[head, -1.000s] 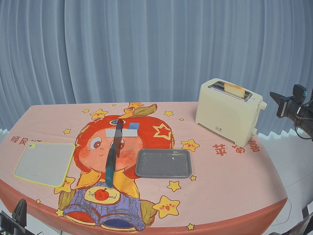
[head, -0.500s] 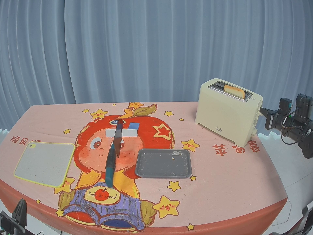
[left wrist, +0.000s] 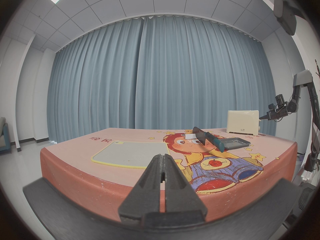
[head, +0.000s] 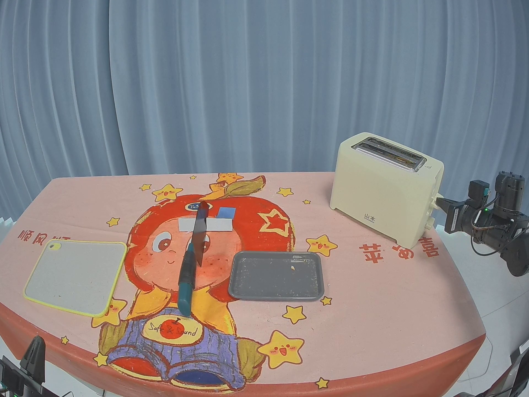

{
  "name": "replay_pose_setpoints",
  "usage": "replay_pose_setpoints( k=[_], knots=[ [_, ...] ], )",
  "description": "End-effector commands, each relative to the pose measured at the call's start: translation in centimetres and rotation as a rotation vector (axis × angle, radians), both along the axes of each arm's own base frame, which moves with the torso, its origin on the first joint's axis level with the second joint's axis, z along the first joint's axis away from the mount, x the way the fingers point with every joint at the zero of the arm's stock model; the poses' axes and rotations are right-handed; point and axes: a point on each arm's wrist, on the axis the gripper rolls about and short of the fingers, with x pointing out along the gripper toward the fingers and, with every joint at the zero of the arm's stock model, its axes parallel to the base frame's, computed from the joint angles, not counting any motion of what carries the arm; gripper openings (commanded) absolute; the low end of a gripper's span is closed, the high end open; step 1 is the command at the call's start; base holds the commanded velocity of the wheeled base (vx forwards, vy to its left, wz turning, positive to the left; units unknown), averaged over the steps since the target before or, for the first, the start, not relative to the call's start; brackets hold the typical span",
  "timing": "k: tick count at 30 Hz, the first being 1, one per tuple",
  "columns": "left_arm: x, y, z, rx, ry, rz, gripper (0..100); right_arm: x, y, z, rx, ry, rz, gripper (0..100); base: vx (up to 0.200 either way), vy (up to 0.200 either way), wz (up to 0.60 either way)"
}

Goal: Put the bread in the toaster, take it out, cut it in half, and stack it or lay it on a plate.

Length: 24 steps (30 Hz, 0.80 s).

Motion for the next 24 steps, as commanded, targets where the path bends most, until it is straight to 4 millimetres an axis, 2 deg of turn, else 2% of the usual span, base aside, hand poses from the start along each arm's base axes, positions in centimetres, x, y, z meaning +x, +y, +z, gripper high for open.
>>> replay_pose_setpoints(
  k=[1, 15, 24],
  knots=[
    [0.01, 0.00, -0.52, 0.000, 0.001, 0.001, 0, 0.10, -0.01, -0.71, 0.000, 0.029, 0.000, 0, 0.000, 0.000, 0.00],
    [0.01, 0.00, -0.52, 0.000, 0.001, 0.001, 0, 0.09, 0.03, -1.34, 0.001, 0.052, 0.001, 0, 0.000, 0.000, 0.00],
    [0.01, 0.00, -0.52, 0.000, 0.001, 0.001, 0, -0.04, 0.03, -0.76, 0.002, 0.032, 0.001, 0, 0.000, 0.000, 0.00]
  ],
)
